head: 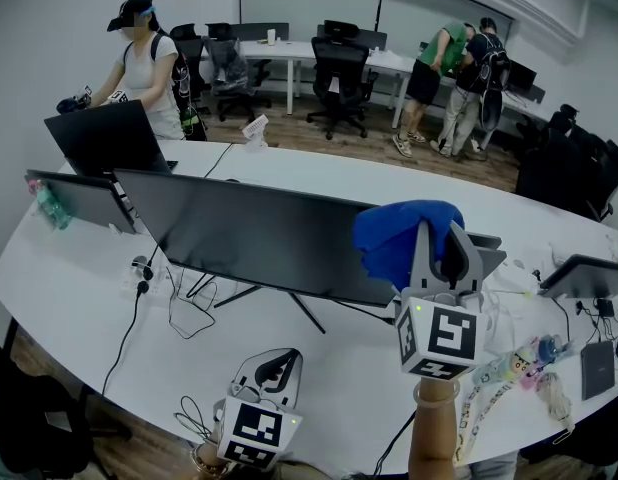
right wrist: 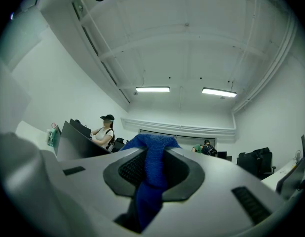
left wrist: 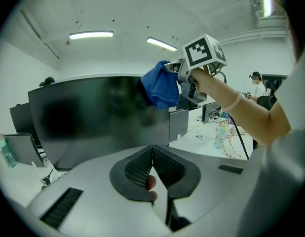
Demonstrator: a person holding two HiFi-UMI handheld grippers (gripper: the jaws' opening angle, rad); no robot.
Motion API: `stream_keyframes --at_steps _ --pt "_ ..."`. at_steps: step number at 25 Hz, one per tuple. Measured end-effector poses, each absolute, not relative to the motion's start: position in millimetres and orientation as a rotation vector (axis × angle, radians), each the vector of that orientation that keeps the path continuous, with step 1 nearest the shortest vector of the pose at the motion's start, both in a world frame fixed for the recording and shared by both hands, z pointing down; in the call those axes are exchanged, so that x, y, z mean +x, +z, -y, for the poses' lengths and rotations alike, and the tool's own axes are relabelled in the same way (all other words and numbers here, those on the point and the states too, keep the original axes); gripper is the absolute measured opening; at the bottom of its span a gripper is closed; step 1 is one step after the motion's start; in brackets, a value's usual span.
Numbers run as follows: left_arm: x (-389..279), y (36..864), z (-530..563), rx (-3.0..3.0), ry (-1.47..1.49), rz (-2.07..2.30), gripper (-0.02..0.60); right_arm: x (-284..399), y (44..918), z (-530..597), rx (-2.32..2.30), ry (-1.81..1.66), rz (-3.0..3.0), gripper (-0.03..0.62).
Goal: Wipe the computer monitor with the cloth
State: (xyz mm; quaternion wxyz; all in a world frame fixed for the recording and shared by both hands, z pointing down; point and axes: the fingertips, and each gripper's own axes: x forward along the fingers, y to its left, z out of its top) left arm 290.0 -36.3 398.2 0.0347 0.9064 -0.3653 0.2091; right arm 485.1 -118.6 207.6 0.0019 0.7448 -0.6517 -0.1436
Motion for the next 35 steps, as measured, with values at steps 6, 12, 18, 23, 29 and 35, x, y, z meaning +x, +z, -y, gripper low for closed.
stream_keyframes --at_steps 6,12,18,23,29,35 --pt "298 399 31 2.792 0.646 1.116 0.009 497 207 113 2.354 -0.451 2.036 0.072" --pt "303 398 27 2.783 0.646 1.121 0.009 508 209 108 2.371 -0.439 2.031 0.072" --pt "311 402 21 2.788 0.651 1.119 0.009 521 210 103 2.389 -0.431 2.029 0.072" --pt "319 404 18 2.783 0.647 1.123 0.009 530 213 101 2.387 -0.425 2.042 0.072" --pt "327 406 15 2.783 0.649 1.115 0.009 538 218 102 2.382 -0.408 2.057 0.072" --pt "332 409 14 2.784 0.664 1.106 0.009 543 227 104 2.376 -0.377 2.099 0.072"
